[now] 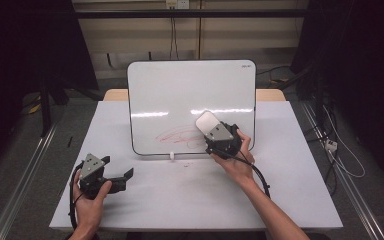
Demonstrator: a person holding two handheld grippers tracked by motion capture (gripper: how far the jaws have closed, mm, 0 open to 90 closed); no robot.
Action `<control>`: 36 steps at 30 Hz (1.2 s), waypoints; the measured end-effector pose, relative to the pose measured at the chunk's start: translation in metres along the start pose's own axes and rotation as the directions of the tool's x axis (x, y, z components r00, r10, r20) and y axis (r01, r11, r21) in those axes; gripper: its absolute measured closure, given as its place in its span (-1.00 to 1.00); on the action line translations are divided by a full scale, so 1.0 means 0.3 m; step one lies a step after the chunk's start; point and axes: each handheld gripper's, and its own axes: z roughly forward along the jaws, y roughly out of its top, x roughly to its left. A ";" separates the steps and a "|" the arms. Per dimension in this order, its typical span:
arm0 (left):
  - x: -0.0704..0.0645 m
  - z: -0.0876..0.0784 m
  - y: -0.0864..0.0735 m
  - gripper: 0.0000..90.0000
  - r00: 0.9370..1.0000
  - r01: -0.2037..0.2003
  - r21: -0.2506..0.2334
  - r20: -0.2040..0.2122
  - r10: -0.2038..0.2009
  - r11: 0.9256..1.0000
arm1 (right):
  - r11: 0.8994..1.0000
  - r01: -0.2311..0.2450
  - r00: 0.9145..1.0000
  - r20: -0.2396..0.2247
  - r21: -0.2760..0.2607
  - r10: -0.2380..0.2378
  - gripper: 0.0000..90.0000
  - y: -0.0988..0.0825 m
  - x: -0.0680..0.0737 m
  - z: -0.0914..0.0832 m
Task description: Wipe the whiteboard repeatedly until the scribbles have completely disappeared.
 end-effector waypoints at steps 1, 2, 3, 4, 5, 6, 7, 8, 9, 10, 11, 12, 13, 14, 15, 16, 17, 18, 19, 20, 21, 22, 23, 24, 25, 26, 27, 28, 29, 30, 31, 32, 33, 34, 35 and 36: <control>0.000 0.000 0.000 -0.89 1.000 0.002 -0.001 0.000 -0.002 1.000 | 1.000 -0.004 1.000 -0.008 -0.001 0.004 -0.29 -0.001 -0.005 0.000; 0.002 -0.002 0.000 -0.88 1.000 -0.006 0.003 -0.001 0.006 1.000 | 1.000 -0.004 1.000 -0.015 -0.002 0.004 -0.29 -0.001 -0.009 0.001; 0.003 -0.002 0.000 -0.89 1.000 -0.007 0.003 0.000 0.007 1.000 | 1.000 -0.001 1.000 -0.016 0.001 0.001 -0.29 0.000 -0.010 0.001; 0.004 -0.003 -0.001 -0.89 1.000 -0.003 0.001 0.002 0.003 1.000 | 1.000 0.003 1.000 -0.019 0.001 -0.003 -0.29 0.001 -0.013 0.002; 0.005 -0.004 -0.001 -0.89 1.000 -0.004 0.002 -0.001 0.004 1.000 | 1.000 0.000 1.000 -0.023 0.001 0.000 -0.29 0.000 -0.016 0.002; 0.005 -0.005 -0.002 -0.89 1.000 0.006 -0.002 0.001 -0.006 1.000 | 1.000 0.001 1.000 -0.023 -0.003 -0.001 -0.29 0.000 -0.019 0.003; 0.007 -0.006 -0.003 -0.89 1.000 0.002 -0.001 0.002 -0.002 1.000 | 1.000 0.001 1.000 -0.022 -0.003 -0.001 -0.29 0.001 -0.023 0.002; 0.009 -0.008 -0.003 -0.89 1.000 0.001 -0.001 -0.004 -0.001 1.000 | 1.000 -0.005 1.000 -0.018 -0.005 0.005 -0.29 0.001 -0.030 0.002; 0.009 -0.008 -0.003 -0.89 1.000 0.005 -0.001 -0.004 -0.005 1.000 | 1.000 -0.013 1.000 -0.017 -0.008 0.013 -0.29 0.002 -0.038 0.003; 0.010 -0.009 -0.004 -0.89 1.000 0.007 -0.001 -0.002 -0.007 1.000 | 1.000 -0.018 1.000 -0.013 -0.007 0.018 -0.29 0.003 -0.048 0.003; 0.010 -0.009 -0.004 -0.89 1.000 0.008 -0.002 -0.003 -0.008 1.000 | 1.000 -0.029 1.000 -0.009 -0.007 0.028 -0.29 0.004 -0.058 0.002; 0.010 -0.009 -0.003 -0.89 1.000 0.007 -0.002 -0.003 -0.007 1.000 | 0.999 -0.037 0.999 -0.006 -0.007 0.037 -0.29 0.006 -0.070 0.002; 0.009 -0.009 -0.003 -0.89 1.000 0.013 -0.006 -0.003 -0.013 1.000 | 0.999 -0.042 0.999 0.000 -0.007 0.042 -0.29 0.007 -0.082 0.001; 0.009 -0.010 -0.003 -0.89 1.000 0.013 -0.006 -0.005 -0.013 1.000 | 0.999 -0.048 0.999 0.005 -0.007 0.049 -0.29 0.007 -0.092 0.001; 0.010 -0.010 -0.003 -0.89 1.000 0.012 -0.008 -0.001 -0.012 1.000 | 0.998 -0.059 0.998 0.008 -0.008 0.060 -0.29 0.008 -0.110 0.000; 0.010 -0.011 -0.003 -0.89 1.000 0.011 -0.008 -0.002 -0.011 1.000 | 0.998 -0.061 0.998 0.015 -0.011 0.061 -0.29 0.008 -0.121 -0.001; 0.010 -0.012 -0.004 -0.88 1.000 0.013 -0.007 -0.004 -0.013 1.000 | 0.997 -0.073 0.997 0.020 -0.016 0.073 -0.29 0.006 -0.134 -0.002; 0.012 -0.014 -0.004 -0.89 1.000 0.009 -0.003 -0.006 -0.009 1.000 | 0.997 -0.081 0.996 0.021 -0.016 0.081 -0.29 0.005 -0.148 -0.003; 0.012 -0.014 -0.004 -0.89 1.000 0.014 -0.007 -0.006 -0.014 1.000 | 0.996 -0.091 0.995 0.031 -0.015 0.092 -0.29 0.004 -0.165 -0.004; 0.013 -0.013 -0.004 -0.88 1.000 0.015 -0.008 -0.006 -0.015 1.000 | 0.995 -0.100 0.994 0.036 -0.015 0.101 -0.29 0.004 -0.177 -0.005; 0.013 -0.013 -0.005 -0.89 1.000 0.016 -0.009 -0.007 -0.017 1.000 | 0.994 -0.109 0.993 0.039 -0.015 0.109 -0.29 0.004 -0.185 -0.006; 0.013 -0.013 -0.005 -0.89 1.000 0.015 -0.008 -0.006 -0.015 1.000 | 0.993 -0.118 0.992 0.045 -0.016 0.118 -0.29 0.005 -0.193 -0.006; 0.013 -0.013 -0.004 -0.89 1.000 0.015 -0.008 -0.006 -0.015 1.000 | 0.992 -0.122 0.991 0.047 -0.017 0.123 -0.29 0.005 -0.195 -0.005; 0.014 -0.015 -0.003 -0.89 1.000 0.007 -0.003 -0.008 -0.007 1.000 | 0.993 -0.121 0.991 0.054 -0.018 0.121 -0.29 0.005 -0.190 -0.006; 0.013 -0.015 -0.003 -0.89 1.000 0.005 -0.004 -0.009 -0.005 1.000 | 0.992 -0.123 0.990 0.060 -0.020 0.124 -0.29 0.005 -0.185 -0.008; 0.013 -0.014 -0.002 -0.89 1.000 0.002 -0.004 -0.009 -0.002 1.000 | 0.992 -0.122 0.990 0.067 -0.020 0.123 -0.29 0.005 -0.180 -0.010; 0.012 -0.014 -0.002 -0.89 1.000 0.005 -0.003 -0.007 -0.005 1.000 | 0.992 -0.124 0.990 0.069 -0.021 0.125 -0.29 0.005 -0.178 -0.010; 0.012 -0.012 -0.002 -0.89 1.000 0.004 -0.005 -0.006 -0.004 1.000 | 0.992 -0.127 0.989 0.068 -0.019 0.128 -0.29 0.004 -0.176 -0.010; 0.011 -0.013 -0.001 -0.88 1.000 0.001 -0.003 -0.007 -0.001 1.000 | 0.992 -0.122 0.990 0.066 -0.016 0.122 -0.29 0.005 -0.170 -0.009; 0.010 -0.013 -0.001 -0.89 1.000 0.005 -0.006 -0.006 -0.005 1.000 | 0.993 -0.118 0.991 0.067 -0.014 0.119 -0.29 0.006 -0.162 -0.008; 0.010 -0.013 -0.001 -0.89 1.000 0.003 -0.006 -0.006 -0.003 1.000 | 0.993 -0.117 0.991 0.063 -0.014 0.117 -0.29 0.006 -0.153 -0.008; 0.010 -0.012 -0.001 -0.88 1.000 0.002 -0.004 -0.006 -0.002 1.000 | 0.994 -0.110 0.992 0.061 -0.014 0.111 -0.29 0.007 -0.145 -0.007; 0.008 -0.010 -0.002 -0.89 1.000 0.009 -0.007 -0.006 -0.009 1.000 | 0.995 -0.103 0.993 0.059 -0.015 0.104 -0.29 0.007 -0.131 -0.005; 0.009 -0.010 -0.002 -0.88 1.000 0.008 -0.006 -0.005 -0.008 1.000 | 0.995 -0.098 0.994 0.054 -0.015 0.099 -0.29 0.008 -0.118 -0.003; 0.008 -0.009 -0.002 -0.89 1.000 0.008 -0.006 -0.005 -0.008 1.000 | 0.996 -0.090 0.995 0.050 -0.013 0.090 -0.29 0.010 -0.105 -0.002; 0.008 -0.009 -0.001 -0.89 1.000 0.008 -0.006 -0.004 -0.008 1.000 | 0.997 -0.080 0.996 0.047 -0.010 0.080 -0.29 0.013 -0.093 -0.001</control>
